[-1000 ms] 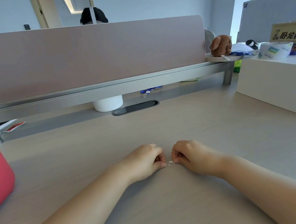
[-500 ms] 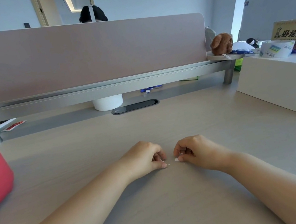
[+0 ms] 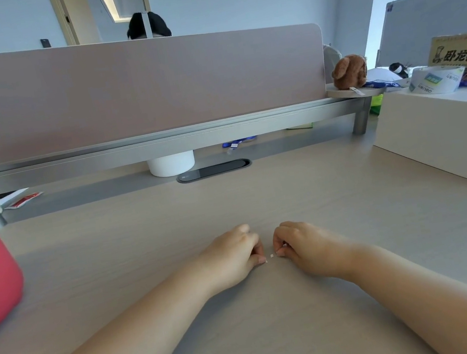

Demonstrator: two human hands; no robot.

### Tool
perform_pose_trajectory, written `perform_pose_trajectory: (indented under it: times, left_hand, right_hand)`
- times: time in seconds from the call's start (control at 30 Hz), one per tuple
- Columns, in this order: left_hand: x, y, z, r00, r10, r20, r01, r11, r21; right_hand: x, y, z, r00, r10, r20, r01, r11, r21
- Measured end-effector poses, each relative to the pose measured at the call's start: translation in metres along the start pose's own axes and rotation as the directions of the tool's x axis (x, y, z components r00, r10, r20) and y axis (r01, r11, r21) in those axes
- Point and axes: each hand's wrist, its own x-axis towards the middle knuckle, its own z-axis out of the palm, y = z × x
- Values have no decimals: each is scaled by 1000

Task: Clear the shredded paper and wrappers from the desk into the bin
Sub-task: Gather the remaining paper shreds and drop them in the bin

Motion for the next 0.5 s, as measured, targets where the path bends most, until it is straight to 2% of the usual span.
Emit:
perform_pose_trajectory:
  times: [0.17, 0.33, 0.5]
  left_hand:
    - [-3, -5, -3, 997, 75, -26, -76, 995, -57]
    - [-3, -5, -5, 991, 127, -46, -132, 984, -118]
    - [2, -5, -3, 988, 153, -32, -154, 987, -48]
  right_hand:
    - [-2, 6, 0, 997, 14, -76, -4, 991, 132]
    - [1, 5, 2, 990, -43, -137, 62, 988, 140]
    - [0, 11, -3, 985, 10, -174, 17, 988, 154]
